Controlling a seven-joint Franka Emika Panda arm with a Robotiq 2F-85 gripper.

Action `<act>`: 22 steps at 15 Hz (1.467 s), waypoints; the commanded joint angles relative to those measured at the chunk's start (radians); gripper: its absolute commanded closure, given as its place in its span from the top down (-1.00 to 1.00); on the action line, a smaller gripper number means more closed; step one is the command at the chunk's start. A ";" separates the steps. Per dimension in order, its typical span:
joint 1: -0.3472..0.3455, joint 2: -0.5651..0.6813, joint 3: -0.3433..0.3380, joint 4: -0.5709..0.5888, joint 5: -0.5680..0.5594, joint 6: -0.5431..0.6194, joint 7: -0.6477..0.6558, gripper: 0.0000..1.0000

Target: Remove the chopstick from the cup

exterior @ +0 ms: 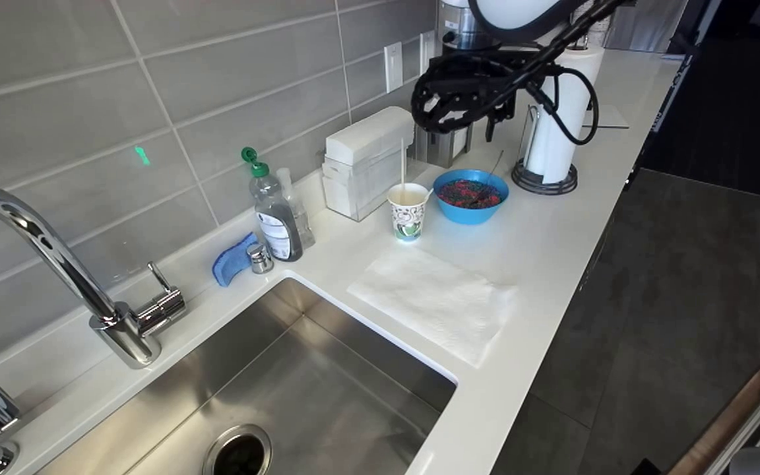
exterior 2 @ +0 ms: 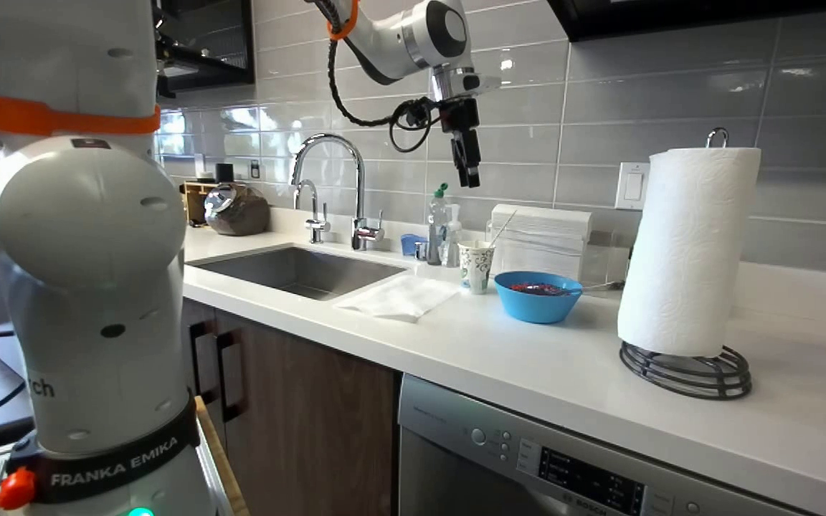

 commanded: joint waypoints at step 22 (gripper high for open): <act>0.208 0.362 -0.180 0.208 -0.486 0.312 0.343 0.01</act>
